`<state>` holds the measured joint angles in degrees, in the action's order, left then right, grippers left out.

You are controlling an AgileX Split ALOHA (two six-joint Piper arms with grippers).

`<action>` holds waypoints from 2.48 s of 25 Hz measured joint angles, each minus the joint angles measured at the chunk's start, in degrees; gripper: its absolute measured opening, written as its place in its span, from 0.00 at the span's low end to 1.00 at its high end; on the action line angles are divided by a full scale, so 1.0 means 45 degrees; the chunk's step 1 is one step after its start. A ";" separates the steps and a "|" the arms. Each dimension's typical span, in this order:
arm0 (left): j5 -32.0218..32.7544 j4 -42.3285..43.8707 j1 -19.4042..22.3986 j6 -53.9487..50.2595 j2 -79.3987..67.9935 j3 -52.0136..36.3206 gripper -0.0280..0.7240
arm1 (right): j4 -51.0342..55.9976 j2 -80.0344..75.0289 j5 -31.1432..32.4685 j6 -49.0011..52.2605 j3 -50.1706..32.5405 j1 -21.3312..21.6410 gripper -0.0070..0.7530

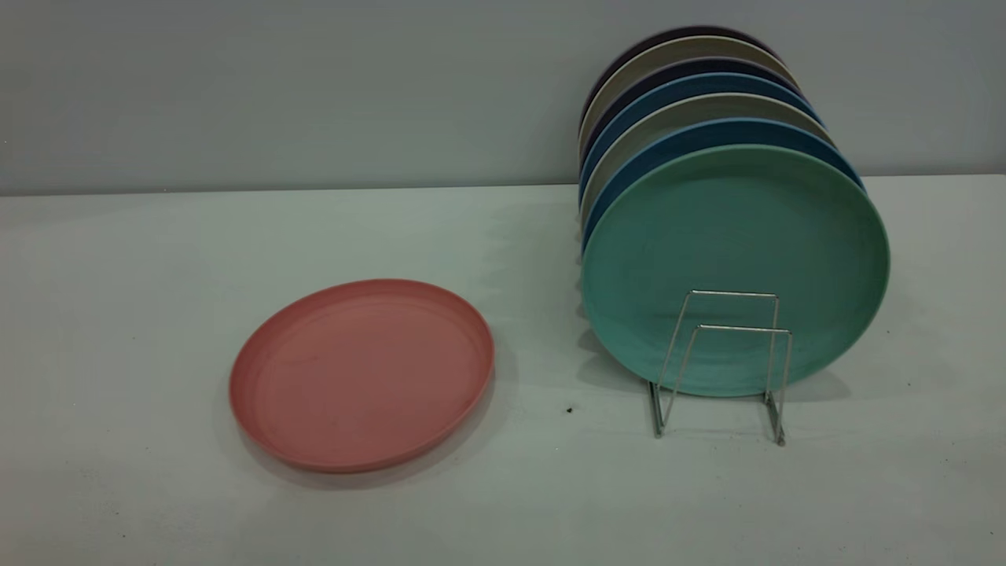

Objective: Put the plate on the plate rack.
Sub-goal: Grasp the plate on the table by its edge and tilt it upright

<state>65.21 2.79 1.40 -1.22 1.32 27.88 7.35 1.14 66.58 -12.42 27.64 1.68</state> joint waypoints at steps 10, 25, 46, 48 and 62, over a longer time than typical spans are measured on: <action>0.0000 0.0000 0.0000 0.0000 0.0000 0.0000 0.68 | 0.0000 0.0000 0.0000 0.0000 0.0000 0.0000 0.42; 0.0000 0.0000 0.0000 0.0000 0.0000 0.0000 0.68 | 0.0000 0.0000 0.0000 0.0000 0.0000 0.0000 0.42; 0.0000 0.0000 0.0000 -0.0016 0.0000 0.0000 0.68 | 0.0055 0.0000 -0.0254 0.0014 0.0000 0.0000 0.42; 0.0000 -0.0043 0.0000 -0.0136 0.0000 0.0000 0.68 | 0.0101 0.0000 -0.0313 0.0040 0.0000 0.0000 0.42; -0.0711 -0.2009 -0.0374 -0.0213 -0.6226 0.3272 0.68 | 0.0655 -0.4582 -0.2455 0.1927 0.2367 0.0000 0.42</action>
<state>62.01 -6.25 -0.28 -2.18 -26.70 42.60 10.29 -19.48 55.53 -3.75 38.29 1.68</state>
